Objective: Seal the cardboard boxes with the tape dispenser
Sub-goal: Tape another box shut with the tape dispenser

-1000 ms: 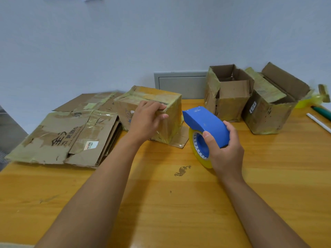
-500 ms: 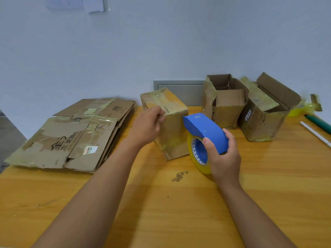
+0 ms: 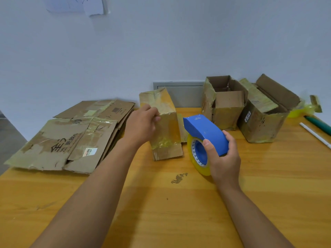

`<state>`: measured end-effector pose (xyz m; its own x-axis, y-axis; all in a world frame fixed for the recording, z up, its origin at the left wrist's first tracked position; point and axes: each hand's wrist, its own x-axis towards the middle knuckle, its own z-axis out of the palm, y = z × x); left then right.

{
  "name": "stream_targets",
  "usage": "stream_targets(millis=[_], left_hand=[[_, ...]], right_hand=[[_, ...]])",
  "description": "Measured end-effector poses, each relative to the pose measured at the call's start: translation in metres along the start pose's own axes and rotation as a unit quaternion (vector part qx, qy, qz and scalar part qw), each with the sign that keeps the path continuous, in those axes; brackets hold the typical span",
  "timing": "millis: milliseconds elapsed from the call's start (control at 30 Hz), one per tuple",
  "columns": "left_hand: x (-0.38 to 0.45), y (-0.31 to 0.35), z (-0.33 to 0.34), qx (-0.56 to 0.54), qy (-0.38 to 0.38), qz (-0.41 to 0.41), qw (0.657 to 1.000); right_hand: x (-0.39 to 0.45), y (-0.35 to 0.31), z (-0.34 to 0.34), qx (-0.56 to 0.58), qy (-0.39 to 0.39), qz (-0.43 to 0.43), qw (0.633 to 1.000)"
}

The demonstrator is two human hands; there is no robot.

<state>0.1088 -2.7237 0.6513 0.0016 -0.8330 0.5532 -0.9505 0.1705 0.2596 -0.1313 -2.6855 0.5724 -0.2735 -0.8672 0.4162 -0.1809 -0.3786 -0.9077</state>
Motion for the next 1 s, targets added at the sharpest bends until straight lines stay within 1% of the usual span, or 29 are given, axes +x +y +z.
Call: stream_targets(millis=[100, 233, 267, 333, 400, 500, 633, 733, 900, 1000], left_hand=[[-0.001, -0.004, -0.006, 0.025, -0.016, 0.022, 0.999], [0.0, 0.007, -0.002, 0.064, -0.07, 0.007, 0.996], [0.001, 0.012, 0.002, 0.062, -0.066, -0.001, 0.996], [0.004, 0.022, 0.011, 0.063, -0.031, -0.011, 0.997], [0.005, 0.031, 0.02, 0.062, 0.006, -0.007, 0.998], [0.002, 0.036, 0.032, 0.045, 0.036, 0.002, 0.998], [0.002, 0.03, 0.037, 0.031, 0.038, 0.002, 0.999], [0.005, 0.031, 0.036, 0.046, 0.033, 0.008, 0.998], [0.005, 0.042, 0.043, 0.049, 0.047, -0.02, 0.998], [0.005, 0.042, 0.041, 0.044, 0.043, -0.014, 0.998]], right_hand=[[0.002, 0.002, 0.0, 0.004, 0.007, 0.004, 1.0], [0.002, 0.003, 0.003, 0.002, 0.01, 0.001, 1.0], [0.002, 0.003, 0.003, -0.001, 0.009, -0.002, 1.0], [0.001, 0.003, 0.004, -0.006, 0.005, -0.006, 1.0], [-0.001, 0.003, 0.004, -0.008, 0.0, -0.007, 1.0], [-0.002, 0.002, 0.003, -0.006, 0.002, -0.008, 1.0], [0.0, 0.001, 0.002, 0.007, 0.01, 0.006, 1.0], [0.0, 0.001, 0.004, 0.004, 0.006, 0.004, 1.0], [-0.001, 0.0, 0.002, 0.005, 0.01, 0.009, 1.0], [0.001, 0.0, 0.001, 0.015, 0.017, 0.017, 1.0]])
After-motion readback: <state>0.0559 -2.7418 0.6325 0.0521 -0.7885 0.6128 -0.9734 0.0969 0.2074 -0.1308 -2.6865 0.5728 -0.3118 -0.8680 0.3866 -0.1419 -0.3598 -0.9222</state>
